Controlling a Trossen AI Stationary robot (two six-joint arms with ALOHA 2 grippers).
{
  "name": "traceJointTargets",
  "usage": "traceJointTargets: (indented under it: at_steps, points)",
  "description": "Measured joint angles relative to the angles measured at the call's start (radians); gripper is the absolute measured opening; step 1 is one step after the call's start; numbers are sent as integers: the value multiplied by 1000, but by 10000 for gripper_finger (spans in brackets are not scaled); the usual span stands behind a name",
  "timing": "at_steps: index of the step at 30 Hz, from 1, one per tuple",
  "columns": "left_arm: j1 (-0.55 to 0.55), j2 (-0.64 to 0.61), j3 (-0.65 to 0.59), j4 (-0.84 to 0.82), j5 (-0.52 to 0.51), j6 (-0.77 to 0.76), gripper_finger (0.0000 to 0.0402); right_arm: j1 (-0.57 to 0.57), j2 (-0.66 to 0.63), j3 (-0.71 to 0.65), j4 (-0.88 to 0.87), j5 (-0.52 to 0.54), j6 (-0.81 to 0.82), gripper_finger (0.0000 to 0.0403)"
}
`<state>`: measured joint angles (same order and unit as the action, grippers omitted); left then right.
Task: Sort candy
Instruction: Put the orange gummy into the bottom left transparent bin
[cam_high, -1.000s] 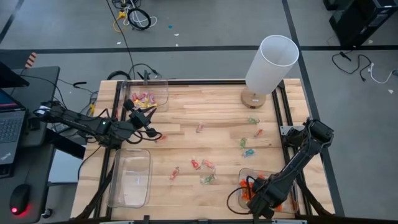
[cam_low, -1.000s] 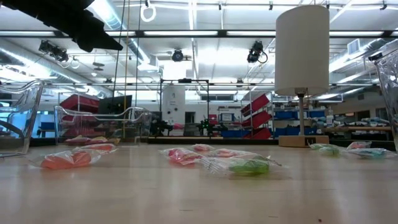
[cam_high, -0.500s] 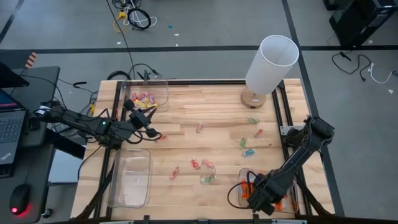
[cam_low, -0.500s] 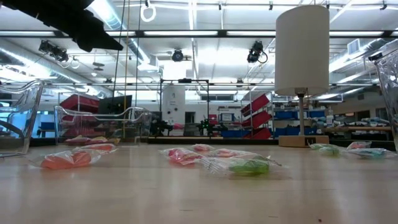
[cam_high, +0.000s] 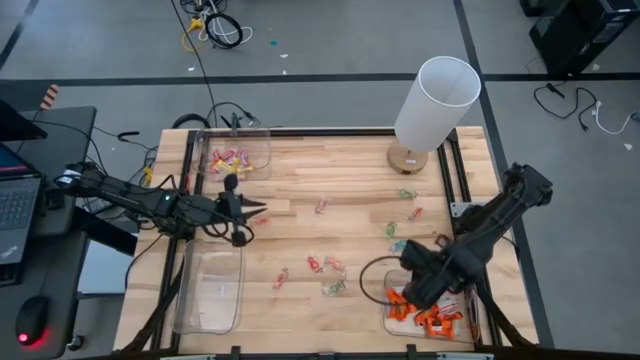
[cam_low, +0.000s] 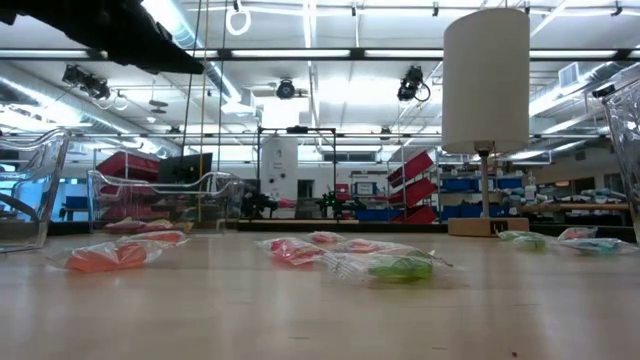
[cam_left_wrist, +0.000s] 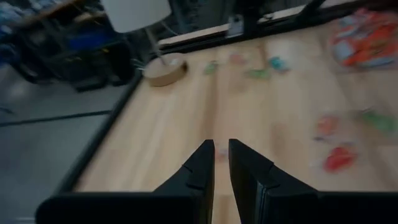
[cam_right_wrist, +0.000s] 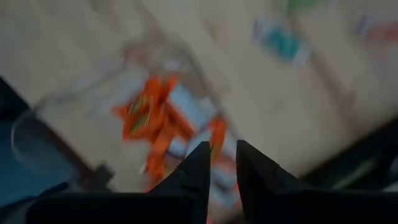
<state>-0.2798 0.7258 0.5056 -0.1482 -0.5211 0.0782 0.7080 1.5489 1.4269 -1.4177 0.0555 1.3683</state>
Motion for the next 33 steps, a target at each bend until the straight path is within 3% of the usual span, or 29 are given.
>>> traceJointTargets:
  at_steps: [6,14,24,33]
  points:
    - [0,0,0,-1,93,-92,49,-125,1,0,2,168,-273,64]
    - [0,0,0,-2,93,-223,49,-327,3,-1,114,368,-533,64]
    - [0,0,0,-4,89,-244,49,-576,4,-10,523,385,-847,64]
    - [0,0,0,-5,38,-236,49,-710,4,-11,736,365,-1077,64]
